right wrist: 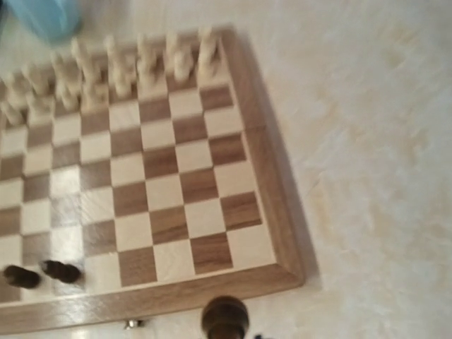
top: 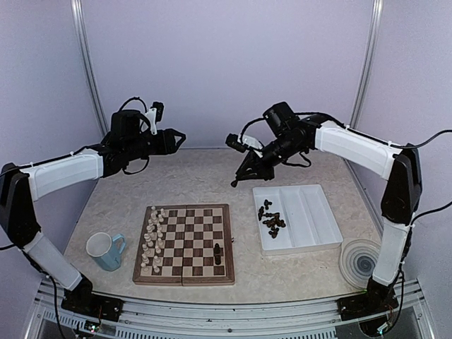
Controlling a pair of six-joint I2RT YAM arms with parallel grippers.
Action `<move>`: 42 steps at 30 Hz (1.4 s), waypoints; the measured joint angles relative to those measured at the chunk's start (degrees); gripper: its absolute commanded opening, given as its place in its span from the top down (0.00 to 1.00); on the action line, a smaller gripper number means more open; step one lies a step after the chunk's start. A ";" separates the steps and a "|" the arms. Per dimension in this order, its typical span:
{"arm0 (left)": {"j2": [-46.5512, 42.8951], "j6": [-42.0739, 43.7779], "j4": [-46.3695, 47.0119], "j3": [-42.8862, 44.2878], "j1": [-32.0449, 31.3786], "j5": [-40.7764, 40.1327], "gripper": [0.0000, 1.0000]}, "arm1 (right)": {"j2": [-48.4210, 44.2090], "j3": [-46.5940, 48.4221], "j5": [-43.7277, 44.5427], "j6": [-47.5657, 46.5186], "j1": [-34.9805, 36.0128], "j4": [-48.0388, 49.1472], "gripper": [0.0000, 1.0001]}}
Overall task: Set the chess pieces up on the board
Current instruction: Place the king on d8.
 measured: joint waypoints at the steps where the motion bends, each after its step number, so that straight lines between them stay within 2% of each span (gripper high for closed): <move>1: -0.20 0.22 -0.04 -0.50 0.42 0.07 0.41 | 1.51 0.85 1.33 -0.57 1.07 -0.61 1.00; 9: -2.29 0.44 0.24 -4.59 4.37 1.27 0.41 | 14.64 8.33 10.62 -2.71 9.75 -4.76 1.00; 15: -4.13 0.39 0.31 -4.79 4.81 1.75 0.40 | 19.76 12.55 15.52 -3.63 13.99 -6.71 1.00; 29: -4.94 0.15 0.33 -4.81 5.09 2.84 0.40 | 20.85 12.85 21.09 -5.49 16.24 -8.90 1.00; 39: -4.94 -0.26 0.33 -4.81 5.11 3.02 0.40 | 20.81 10.25 20.81 -6.29 17.57 -9.88 0.99; 42: -4.94 -0.26 0.33 -4.81 5.11 3.04 0.39 | 20.33 9.55 20.68 -6.73 18.25 -9.90 0.95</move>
